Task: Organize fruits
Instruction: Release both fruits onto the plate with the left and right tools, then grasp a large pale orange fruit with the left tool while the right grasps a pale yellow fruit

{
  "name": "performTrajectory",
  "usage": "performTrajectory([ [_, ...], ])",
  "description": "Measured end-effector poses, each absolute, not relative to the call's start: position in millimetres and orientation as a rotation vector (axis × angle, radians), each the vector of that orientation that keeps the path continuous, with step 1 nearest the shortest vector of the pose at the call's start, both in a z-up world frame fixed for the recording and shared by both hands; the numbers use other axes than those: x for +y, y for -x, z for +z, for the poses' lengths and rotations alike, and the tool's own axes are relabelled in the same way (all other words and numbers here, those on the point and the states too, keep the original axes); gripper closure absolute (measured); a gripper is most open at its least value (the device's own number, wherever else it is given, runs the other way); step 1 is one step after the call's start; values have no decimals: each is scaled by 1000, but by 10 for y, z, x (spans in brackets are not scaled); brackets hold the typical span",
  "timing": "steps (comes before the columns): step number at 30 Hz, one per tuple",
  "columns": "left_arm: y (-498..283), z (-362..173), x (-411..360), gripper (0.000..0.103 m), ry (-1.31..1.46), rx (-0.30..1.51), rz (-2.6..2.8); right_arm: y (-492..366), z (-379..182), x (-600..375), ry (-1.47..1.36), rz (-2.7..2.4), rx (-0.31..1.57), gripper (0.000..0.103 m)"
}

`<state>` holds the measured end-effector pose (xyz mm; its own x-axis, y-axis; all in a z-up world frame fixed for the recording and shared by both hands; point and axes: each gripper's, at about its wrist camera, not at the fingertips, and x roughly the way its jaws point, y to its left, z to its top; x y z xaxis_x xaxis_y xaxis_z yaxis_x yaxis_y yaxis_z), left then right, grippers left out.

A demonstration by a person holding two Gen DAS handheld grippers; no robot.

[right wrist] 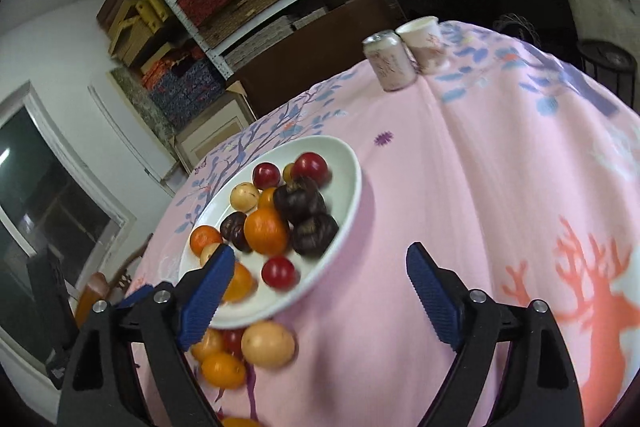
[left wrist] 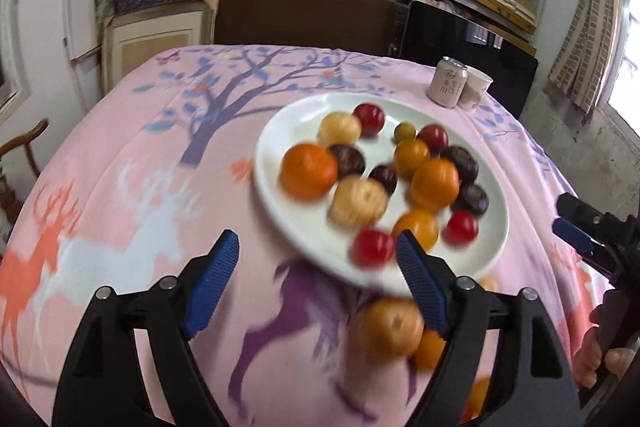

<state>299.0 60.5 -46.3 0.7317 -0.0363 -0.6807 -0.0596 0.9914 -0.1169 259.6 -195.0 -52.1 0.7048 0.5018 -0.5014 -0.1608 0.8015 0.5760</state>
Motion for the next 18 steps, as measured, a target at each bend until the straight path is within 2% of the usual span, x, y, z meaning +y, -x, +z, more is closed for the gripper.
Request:
performTrajectory([
  [6, -2533, -587, 516, 16, 104, 750, -13, -2300, -656, -2094, -580, 374, 709, 9],
  [18, -2780, -770, 313, 14, 33, 829, -24, -2345, -687, -2005, -555, 379, 740, 9],
])
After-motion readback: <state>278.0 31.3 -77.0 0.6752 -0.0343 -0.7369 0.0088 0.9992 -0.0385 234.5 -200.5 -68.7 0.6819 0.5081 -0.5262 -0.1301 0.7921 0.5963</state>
